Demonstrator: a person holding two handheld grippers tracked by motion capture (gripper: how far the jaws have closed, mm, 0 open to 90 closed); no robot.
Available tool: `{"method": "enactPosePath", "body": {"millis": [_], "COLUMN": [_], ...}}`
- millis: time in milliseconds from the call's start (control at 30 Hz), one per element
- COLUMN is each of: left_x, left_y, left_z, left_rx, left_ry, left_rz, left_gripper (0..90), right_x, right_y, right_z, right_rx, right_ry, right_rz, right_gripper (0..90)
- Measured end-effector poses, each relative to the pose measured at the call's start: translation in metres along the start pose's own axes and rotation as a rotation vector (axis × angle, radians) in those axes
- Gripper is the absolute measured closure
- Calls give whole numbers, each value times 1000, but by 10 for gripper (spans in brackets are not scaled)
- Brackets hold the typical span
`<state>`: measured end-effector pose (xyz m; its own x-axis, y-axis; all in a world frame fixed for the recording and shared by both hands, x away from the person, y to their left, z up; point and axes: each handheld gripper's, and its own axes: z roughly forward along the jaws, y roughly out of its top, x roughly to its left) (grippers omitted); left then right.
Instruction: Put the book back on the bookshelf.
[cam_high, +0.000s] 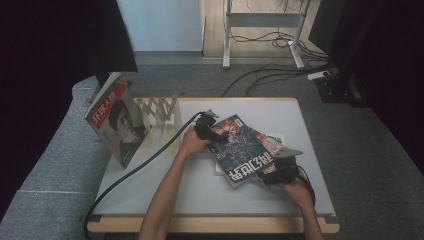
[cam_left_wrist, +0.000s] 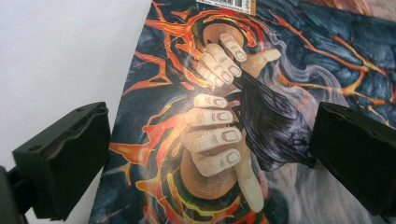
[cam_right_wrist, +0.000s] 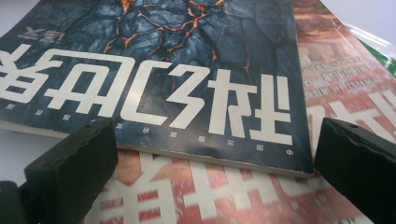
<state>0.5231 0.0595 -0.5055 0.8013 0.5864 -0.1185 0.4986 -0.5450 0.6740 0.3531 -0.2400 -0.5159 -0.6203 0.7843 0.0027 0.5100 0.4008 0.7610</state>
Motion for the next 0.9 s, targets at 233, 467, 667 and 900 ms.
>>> {"method": "enactPosePath", "body": {"millis": [233, 467, 667, 900], "left_x": [-14, -24, -33, -44], "left_y": [-3, -9, -14, -20], "left_z": [-6, -10, -14, -19], "left_rx": [18, 21, 29, 34], "left_ry": [20, 30, 38, 54], "left_rz": [35, 39, 32, 16], "left_gripper": [0, 0, 0, 0], "right_x": [-5, -10, -14, -21], "right_y": [-8, -14, -19, -24], "right_z": [-7, -14, -19, -24], "right_rx": [-7, -6, -15, -19], "right_ry": [-10, -34, -47, -69], "right_rz": [15, 21, 34, 46], "right_gripper": [0, 0, 0, 0]}}
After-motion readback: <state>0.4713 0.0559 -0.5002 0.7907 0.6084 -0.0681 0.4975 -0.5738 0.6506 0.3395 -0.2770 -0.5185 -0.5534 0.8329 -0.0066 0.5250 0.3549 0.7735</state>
